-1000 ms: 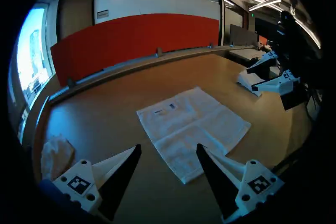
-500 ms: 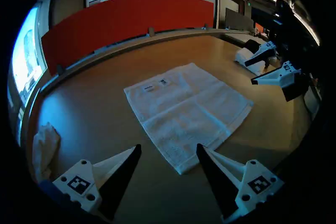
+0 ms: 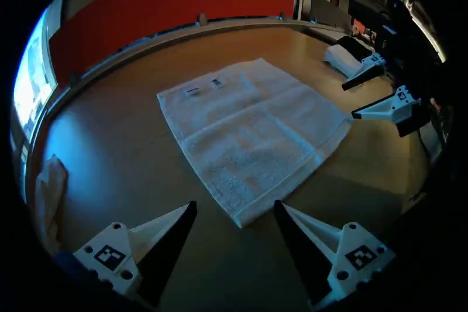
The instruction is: Fold towel
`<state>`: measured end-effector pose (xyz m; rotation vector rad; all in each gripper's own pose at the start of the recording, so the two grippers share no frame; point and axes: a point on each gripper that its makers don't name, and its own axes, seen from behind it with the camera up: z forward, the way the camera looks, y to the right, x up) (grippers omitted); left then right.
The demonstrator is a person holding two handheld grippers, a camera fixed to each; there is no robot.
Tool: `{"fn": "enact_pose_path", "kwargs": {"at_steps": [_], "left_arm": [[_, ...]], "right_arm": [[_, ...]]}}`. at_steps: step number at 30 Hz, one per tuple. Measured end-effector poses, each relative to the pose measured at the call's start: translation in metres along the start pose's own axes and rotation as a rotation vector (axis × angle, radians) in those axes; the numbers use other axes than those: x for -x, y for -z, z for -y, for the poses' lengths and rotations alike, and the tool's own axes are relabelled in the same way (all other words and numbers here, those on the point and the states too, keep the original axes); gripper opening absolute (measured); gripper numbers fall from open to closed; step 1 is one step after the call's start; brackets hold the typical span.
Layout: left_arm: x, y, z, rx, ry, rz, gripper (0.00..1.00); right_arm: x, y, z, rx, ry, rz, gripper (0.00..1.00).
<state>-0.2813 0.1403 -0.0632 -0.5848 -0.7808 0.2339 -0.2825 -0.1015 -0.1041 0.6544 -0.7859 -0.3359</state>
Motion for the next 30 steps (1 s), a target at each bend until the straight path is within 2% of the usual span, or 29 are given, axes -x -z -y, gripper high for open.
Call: {"fn": "enact_pose_path", "kwargs": {"at_steps": [8, 15, 20, 30], "left_arm": [[0.013, -0.005, -0.005, 0.000, -0.006, 0.044, 0.97], [0.014, -0.008, -0.008, 0.003, 0.003, 0.053, 0.97], [0.015, -0.009, -0.009, -0.001, 0.002, 0.062, 0.96], [0.014, -0.010, -0.013, -0.005, -0.009, 0.064, 0.82]], "right_arm": [[0.016, -0.004, 0.006, -0.016, -0.011, 0.031, 1.00], [0.022, -0.008, 0.006, -0.019, -0.015, 0.051, 0.98], [0.027, -0.010, 0.011, -0.040, -0.016, 0.066, 0.90], [0.032, -0.012, 0.016, -0.061, -0.040, 0.069, 0.74]]}}
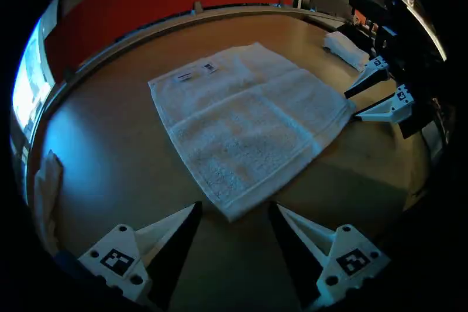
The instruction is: Fold towel
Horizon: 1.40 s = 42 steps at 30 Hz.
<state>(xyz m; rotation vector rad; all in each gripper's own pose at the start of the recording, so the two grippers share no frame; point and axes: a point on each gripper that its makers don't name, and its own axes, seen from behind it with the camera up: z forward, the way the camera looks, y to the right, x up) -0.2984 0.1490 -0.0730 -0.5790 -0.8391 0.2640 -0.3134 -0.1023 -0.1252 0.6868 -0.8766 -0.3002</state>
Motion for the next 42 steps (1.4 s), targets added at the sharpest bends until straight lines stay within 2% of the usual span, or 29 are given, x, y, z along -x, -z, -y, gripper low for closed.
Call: {"fn": "enact_pose_path", "kwargs": {"at_steps": [6, 10, 16, 18, 21, 26, 34, 42], "left_arm": [[0.000, 0.000, 0.000, -0.005, 0.009, 0.002, 0.80], [0.000, -0.001, -0.001, -0.007, 0.011, 0.003, 0.74], [0.000, -0.001, -0.006, -0.008, 0.009, -0.001, 0.52], [0.000, -0.001, -0.007, -0.011, 0.011, 0.000, 0.45], [0.000, -0.001, -0.008, -0.018, 0.017, 0.000, 0.31], [0.000, 0.000, -0.005, -0.040, 0.031, 0.001, 0.11], [-0.004, 0.005, -0.004, -0.047, 0.066, 0.003, 0.10], [-0.021, 0.024, -0.002, -0.055, 0.099, -0.016, 0.10]], "right_arm": [[0.000, 0.000, 0.002, -0.009, 0.012, -0.003, 0.64], [-0.001, -0.001, 0.005, -0.017, 0.020, -0.003, 0.56], [0.000, 0.000, 0.005, -0.018, 0.016, -0.002, 0.48], [0.000, 0.000, 0.004, -0.015, 0.008, -0.001, 0.42], [0.000, 0.001, 0.001, -0.010, -0.006, -0.001, 0.28], [0.001, 0.002, 0.005, -0.034, -0.028, 0.000, 0.21], [-0.004, 0.006, 0.009, -0.025, -0.015, -0.018, 0.19], [-0.026, 0.024, 0.007, -0.017, -0.006, -0.051, 0.19]]}}
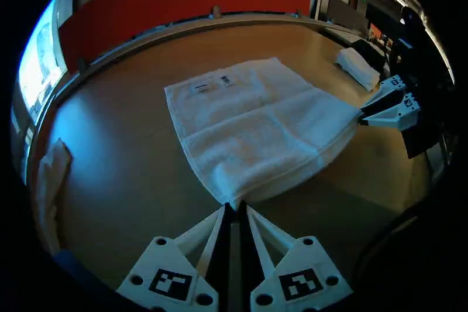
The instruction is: Fold towel
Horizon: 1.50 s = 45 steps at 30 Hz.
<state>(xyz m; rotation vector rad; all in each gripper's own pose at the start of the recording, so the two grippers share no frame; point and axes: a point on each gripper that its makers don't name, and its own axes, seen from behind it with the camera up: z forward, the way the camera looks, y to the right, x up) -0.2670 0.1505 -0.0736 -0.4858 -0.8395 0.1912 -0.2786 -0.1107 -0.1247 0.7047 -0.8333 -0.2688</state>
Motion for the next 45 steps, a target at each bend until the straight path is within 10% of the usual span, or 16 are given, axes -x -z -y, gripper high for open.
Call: {"fn": "enact_pose_path", "kwargs": {"at_steps": [23, 45], "left_arm": [[-0.054, 0.077, -0.005, -0.002, 0.077, -0.035, 0.10], [-0.063, 0.112, -0.034, 0.049, 0.152, -0.017, 0.09]], "right_arm": [[-0.071, 0.071, -0.003, 0.032, 0.079, -0.075, 0.18], [-0.082, 0.102, -0.007, 0.043, 0.081, -0.078, 0.18]]}}
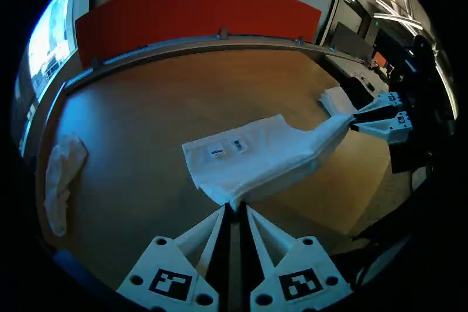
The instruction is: Fold towel
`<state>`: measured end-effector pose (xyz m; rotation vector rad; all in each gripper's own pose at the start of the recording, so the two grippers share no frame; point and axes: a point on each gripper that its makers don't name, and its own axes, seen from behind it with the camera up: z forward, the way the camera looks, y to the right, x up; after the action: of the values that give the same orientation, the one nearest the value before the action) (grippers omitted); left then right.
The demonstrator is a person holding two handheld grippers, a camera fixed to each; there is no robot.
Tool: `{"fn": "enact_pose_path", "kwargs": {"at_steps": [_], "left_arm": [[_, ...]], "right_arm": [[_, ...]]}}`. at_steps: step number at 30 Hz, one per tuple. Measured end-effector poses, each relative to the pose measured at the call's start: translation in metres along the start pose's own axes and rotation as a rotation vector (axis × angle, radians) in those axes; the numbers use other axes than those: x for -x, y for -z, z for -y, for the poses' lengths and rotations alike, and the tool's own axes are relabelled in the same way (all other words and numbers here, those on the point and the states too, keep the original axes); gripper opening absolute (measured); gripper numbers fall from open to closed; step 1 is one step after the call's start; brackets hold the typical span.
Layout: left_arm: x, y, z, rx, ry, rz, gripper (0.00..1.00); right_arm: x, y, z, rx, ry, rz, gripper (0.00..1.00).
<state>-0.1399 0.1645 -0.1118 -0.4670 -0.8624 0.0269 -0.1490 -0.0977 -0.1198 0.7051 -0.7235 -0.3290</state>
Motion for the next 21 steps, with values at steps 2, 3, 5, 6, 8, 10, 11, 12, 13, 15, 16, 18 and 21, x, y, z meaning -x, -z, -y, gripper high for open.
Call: {"fn": "enact_pose_path", "kwargs": {"at_steps": [2, 3, 5, 6, 8, 10, 11, 12, 13, 15, 16, 18, 21], "left_arm": [[-0.001, 0.002, -0.001, 0.003, 0.006, -0.003, 0.09], [-0.001, 0.002, -0.001, 0.003, 0.008, -0.003, 0.09], [-0.001, 0.002, -0.001, 0.004, 0.010, -0.003, 0.09], [-0.001, 0.002, -0.001, 0.003, 0.011, -0.003, 0.10], [0.000, 0.001, -0.001, 0.001, 0.010, -0.001, 0.10], [0.001, 0.000, 0.000, -0.001, 0.007, 0.001, 0.09], [0.001, -0.001, 0.000, -0.003, 0.006, 0.002, 0.09], [0.001, -0.001, 0.000, -0.004, 0.004, 0.004, 0.09], [0.002, -0.002, 0.001, -0.005, 0.003, 0.005, 0.09], [0.002, -0.004, 0.002, -0.007, 0.001, 0.009, 0.09], [0.002, -0.005, 0.002, -0.008, 0.001, 0.010, 0.09], [0.003, -0.008, 0.004, -0.009, 0.000, 0.013, 0.09], [0.003, -0.014, 0.008, -0.014, 0.000, 0.015, 0.10]], "right_arm": [[0.000, 0.003, 0.000, -0.002, -0.003, -0.001, 0.18], [0.000, 0.004, 0.001, -0.003, -0.004, -0.001, 0.18], [0.001, 0.005, 0.001, -0.005, -0.007, -0.001, 0.18], [0.001, 0.005, 0.001, -0.006, -0.007, -0.001, 0.18], [0.002, 0.005, 0.001, -0.006, -0.007, 0.001, 0.18], [0.002, 0.004, 0.002, -0.007, -0.005, 0.003, 0.18], [0.002, 0.003, 0.003, -0.008, -0.003, 0.004, 0.18], [0.003, 0.003, 0.003, -0.008, -0.002, 0.005, 0.18], [0.003, 0.002, 0.003, -0.009, 0.000, 0.006, 0.18], [0.003, 0.001, 0.003, -0.010, 0.004, 0.010, 0.18], [0.003, 0.000, 0.003, -0.011, 0.006, 0.012, 0.18], [0.005, -0.002, 0.003, -0.014, 0.008, 0.017, 0.18], [0.007, -0.008, 0.002, -0.021, 0.004, 0.027, 0.18]]}}
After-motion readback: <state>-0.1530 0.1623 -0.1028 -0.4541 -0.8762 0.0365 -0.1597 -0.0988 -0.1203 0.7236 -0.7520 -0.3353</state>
